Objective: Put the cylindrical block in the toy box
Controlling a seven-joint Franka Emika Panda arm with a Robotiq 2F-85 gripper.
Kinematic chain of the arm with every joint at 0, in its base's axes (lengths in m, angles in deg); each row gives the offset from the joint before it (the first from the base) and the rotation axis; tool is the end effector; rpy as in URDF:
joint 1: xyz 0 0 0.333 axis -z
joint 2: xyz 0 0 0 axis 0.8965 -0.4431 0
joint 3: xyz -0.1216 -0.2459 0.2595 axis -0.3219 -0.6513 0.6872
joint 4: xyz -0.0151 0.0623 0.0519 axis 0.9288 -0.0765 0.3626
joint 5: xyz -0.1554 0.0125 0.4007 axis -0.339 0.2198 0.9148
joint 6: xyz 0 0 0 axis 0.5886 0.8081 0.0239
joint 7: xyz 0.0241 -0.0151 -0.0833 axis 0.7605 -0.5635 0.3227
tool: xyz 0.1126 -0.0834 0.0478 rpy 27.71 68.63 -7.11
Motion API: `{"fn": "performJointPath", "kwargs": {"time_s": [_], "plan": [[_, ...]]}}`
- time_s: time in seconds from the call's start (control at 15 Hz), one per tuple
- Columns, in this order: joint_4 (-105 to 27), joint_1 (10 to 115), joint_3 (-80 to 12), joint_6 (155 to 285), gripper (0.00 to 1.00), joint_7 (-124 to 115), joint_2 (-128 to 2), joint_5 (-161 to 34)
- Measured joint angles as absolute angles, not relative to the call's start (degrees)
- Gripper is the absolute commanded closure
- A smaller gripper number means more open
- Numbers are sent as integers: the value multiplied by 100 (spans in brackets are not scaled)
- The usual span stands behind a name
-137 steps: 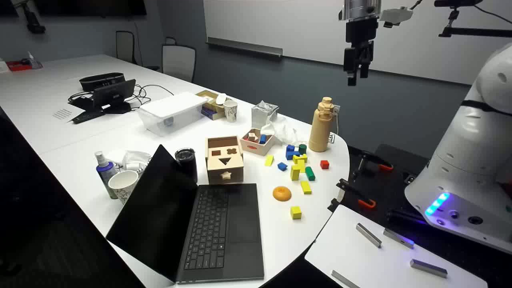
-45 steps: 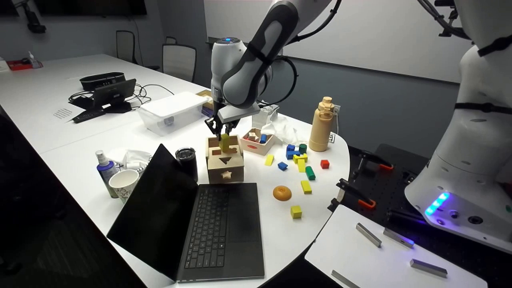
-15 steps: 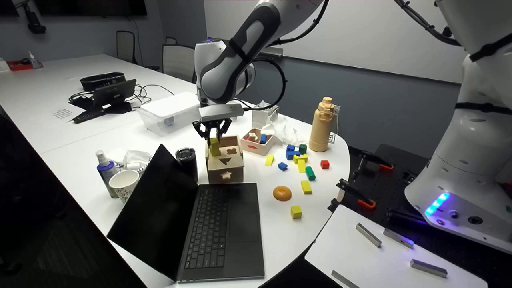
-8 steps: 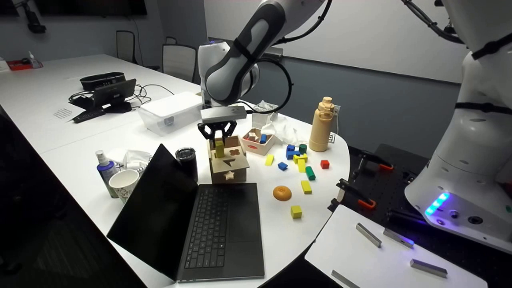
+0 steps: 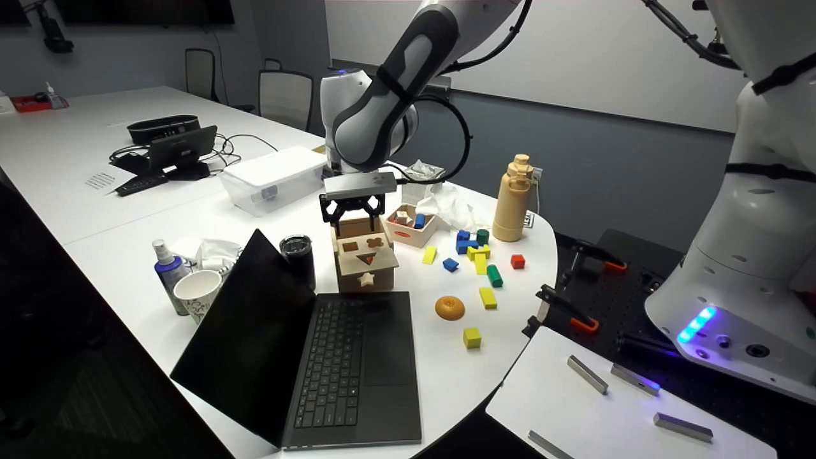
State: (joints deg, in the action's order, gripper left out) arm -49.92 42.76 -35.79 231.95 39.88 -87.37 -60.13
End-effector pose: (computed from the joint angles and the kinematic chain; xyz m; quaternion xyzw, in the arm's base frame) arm 0.6924 0.1910 0.1296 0.9595 -0.2787 0.0382 0.0135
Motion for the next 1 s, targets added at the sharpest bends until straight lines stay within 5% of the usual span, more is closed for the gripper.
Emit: {"fn": "performJointPath", "kwargs": {"time_s": [1.0], "plan": [[-5858,4800,-3657,22864,0,3515,-7966,-6022]]}}
